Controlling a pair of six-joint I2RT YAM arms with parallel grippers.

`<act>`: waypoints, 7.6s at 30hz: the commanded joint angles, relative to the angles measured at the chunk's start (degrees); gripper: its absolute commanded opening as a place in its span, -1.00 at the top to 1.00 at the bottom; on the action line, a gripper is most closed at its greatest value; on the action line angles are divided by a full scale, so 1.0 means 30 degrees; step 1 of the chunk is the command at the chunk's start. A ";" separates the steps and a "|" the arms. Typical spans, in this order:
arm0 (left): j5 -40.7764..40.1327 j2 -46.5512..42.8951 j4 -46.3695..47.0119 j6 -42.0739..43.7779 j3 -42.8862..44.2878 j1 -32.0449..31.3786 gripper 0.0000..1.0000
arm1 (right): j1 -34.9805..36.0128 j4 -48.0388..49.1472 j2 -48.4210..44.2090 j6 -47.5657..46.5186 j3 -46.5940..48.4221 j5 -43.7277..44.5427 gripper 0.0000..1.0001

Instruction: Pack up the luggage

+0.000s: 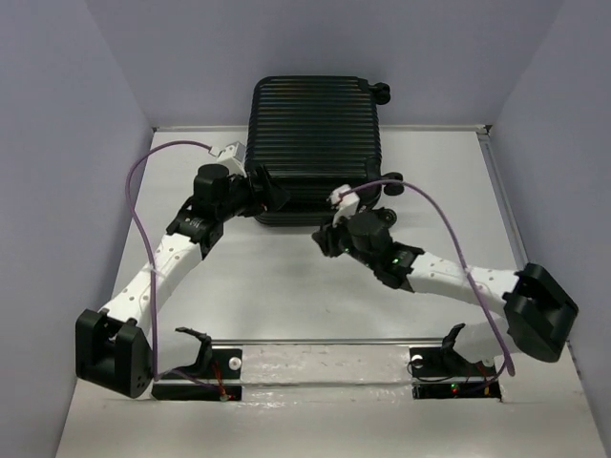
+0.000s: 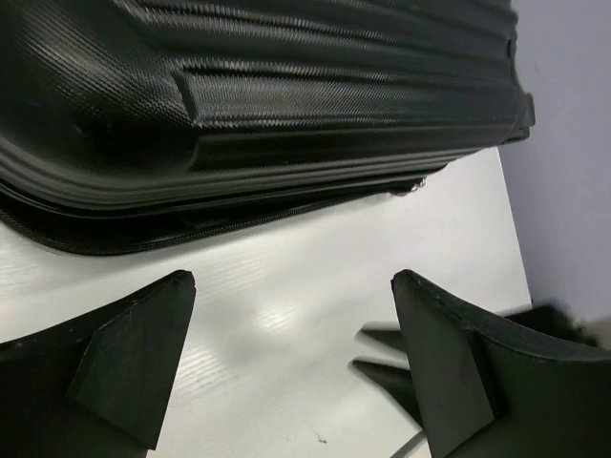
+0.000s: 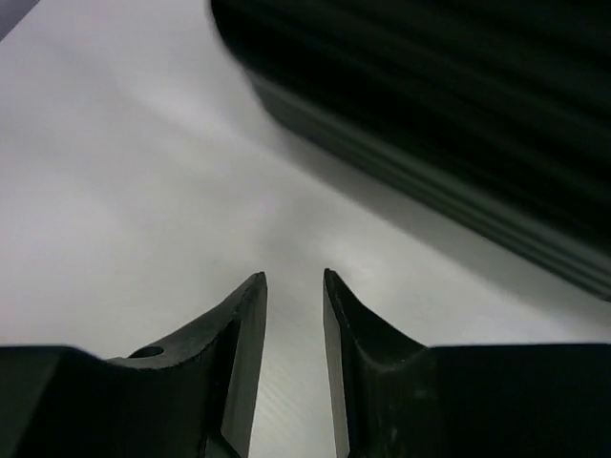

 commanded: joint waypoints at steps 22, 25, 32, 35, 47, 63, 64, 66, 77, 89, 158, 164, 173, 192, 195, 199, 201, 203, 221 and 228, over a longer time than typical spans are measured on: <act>-0.2299 -0.1090 -0.1350 0.2741 0.1517 0.2964 -0.98 | -0.6902 -0.3603 0.0717 0.0306 0.2229 0.2678 -0.11; -0.2152 -0.0973 -0.1320 0.2770 0.1487 0.2964 -0.98 | -0.7077 -0.3134 0.1187 0.0247 0.2463 0.2943 -0.06; -0.2034 -0.0884 -0.1233 0.2828 0.1458 0.2993 -0.98 | -0.7078 -0.2489 0.1804 0.0042 0.2554 0.4346 0.14; -0.2035 -0.0855 -0.1203 0.2828 0.1399 0.2994 -0.98 | -0.7078 -0.1961 0.1628 -0.0046 0.2407 0.4671 0.29; -0.1011 -0.0241 -0.0941 0.2244 0.1925 0.2994 -0.98 | -0.7078 -0.1169 0.1513 -0.0046 0.1704 0.4732 0.86; 0.1628 0.2368 0.0965 0.0719 0.1575 0.2352 -0.98 | 0.0419 0.0794 0.4729 0.1036 0.4364 -0.1274 0.86; 0.1628 0.2281 0.0965 0.0719 0.1546 0.2262 -0.97 | 0.0683 0.0939 0.5198 0.1212 0.5210 -0.1479 0.86; 0.1686 0.2134 0.0994 0.0719 0.1458 0.2086 -0.97 | 0.1298 0.1202 0.6400 0.1651 0.5860 -0.2238 0.86; -0.0888 -0.0149 -0.0585 0.1685 0.2364 0.1938 -0.98 | 0.0868 -0.1102 0.2223 0.1272 0.4195 0.0247 0.71; -0.4589 0.2447 -0.3023 0.2740 0.7226 0.3957 -0.98 | -1.2019 -0.6528 -0.1836 0.2646 0.7900 -0.4809 -1.00; -0.4475 -1.2134 -0.4279 -0.0629 -0.3374 -0.6147 -0.89 | -1.4138 0.3681 -0.6720 0.1329 -0.3587 -1.2523 0.86; -0.2595 -1.2134 -0.3375 -0.0746 -0.5451 -0.6147 -0.86 | -1.7059 1.3099 -0.1994 0.3960 -0.7551 -1.5962 0.19; -0.2063 -1.1667 -0.1848 -0.0542 -0.6453 -0.6235 -0.85 | -1.9675 2.7453 0.7806 1.1965 -0.5655 -2.1602 -0.02; -0.2913 -0.9937 -0.0940 -0.0189 -0.6306 -0.6235 -0.84 | -1.9675 2.7454 0.9362 1.2785 -0.1346 -2.6323 -0.24; -0.3089 -0.9908 -0.0881 -0.0277 -0.6306 -0.6235 -0.84 | -1.9265 2.7454 0.9655 1.3458 -0.0029 -2.7435 -0.24; -0.3177 -0.9820 -0.0735 -0.0482 -0.6335 -0.6235 -0.83 | -1.9089 2.7454 1.0503 1.4483 0.1056 -2.8053 -0.25; -0.3177 -0.9820 -0.0706 -0.0570 -0.6306 -0.6235 -0.83 | -1.9089 2.7454 1.0768 1.4514 0.1117 -2.8228 -0.25; -0.3235 -0.9790 -0.0705 -0.0570 -0.6306 -0.6235 -0.83 | -1.8884 2.7454 1.0973 1.4544 0.1117 -2.8346 -0.25; -0.3236 -0.9644 -0.0471 -0.0512 -0.6336 -0.6235 -0.83 | -1.7773 2.7425 1.1735 1.4661 0.0912 -2.7995 0.13; -0.3265 -0.9527 -0.0413 -0.0540 -0.6423 -0.6235 -0.83 | -1.7595 2.7425 1.1823 1.4632 0.0854 -2.7819 0.30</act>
